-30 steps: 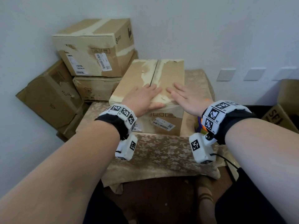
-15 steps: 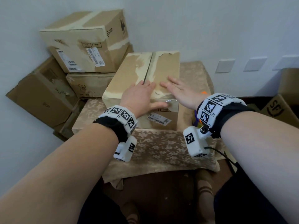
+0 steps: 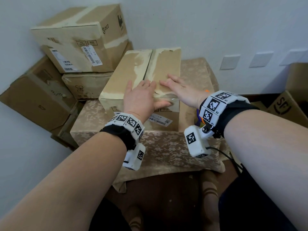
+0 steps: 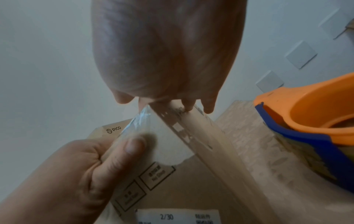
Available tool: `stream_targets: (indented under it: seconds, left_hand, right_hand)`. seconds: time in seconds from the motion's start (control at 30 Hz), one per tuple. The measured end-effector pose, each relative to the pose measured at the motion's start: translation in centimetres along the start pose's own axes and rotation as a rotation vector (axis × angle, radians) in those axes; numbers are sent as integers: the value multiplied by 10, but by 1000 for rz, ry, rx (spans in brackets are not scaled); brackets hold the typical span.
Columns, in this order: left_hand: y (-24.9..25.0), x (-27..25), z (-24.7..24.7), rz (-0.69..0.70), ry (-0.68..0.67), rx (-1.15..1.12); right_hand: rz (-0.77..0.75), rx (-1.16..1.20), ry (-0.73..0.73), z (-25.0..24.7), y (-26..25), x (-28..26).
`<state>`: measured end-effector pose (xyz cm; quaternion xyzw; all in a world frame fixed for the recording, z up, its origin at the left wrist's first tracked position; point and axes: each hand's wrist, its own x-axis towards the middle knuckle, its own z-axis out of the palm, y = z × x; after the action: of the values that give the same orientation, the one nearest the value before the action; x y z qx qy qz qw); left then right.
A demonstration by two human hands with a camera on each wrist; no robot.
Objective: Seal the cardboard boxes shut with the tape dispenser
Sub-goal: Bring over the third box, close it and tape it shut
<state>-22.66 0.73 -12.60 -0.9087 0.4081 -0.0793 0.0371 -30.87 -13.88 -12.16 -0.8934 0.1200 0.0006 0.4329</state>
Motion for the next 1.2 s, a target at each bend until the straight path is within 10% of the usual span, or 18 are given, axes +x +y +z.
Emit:
stream_targets:
  seconds: [0.93, 1.2]
  left_hand:
    - [23, -6, -11, -103, 9, -105]
    - [9, -8, -17, -5, -50, -169]
  right_hand:
    - [36, 136, 1, 0, 3, 4]
    - [96, -194, -36, 1, -8, 1]
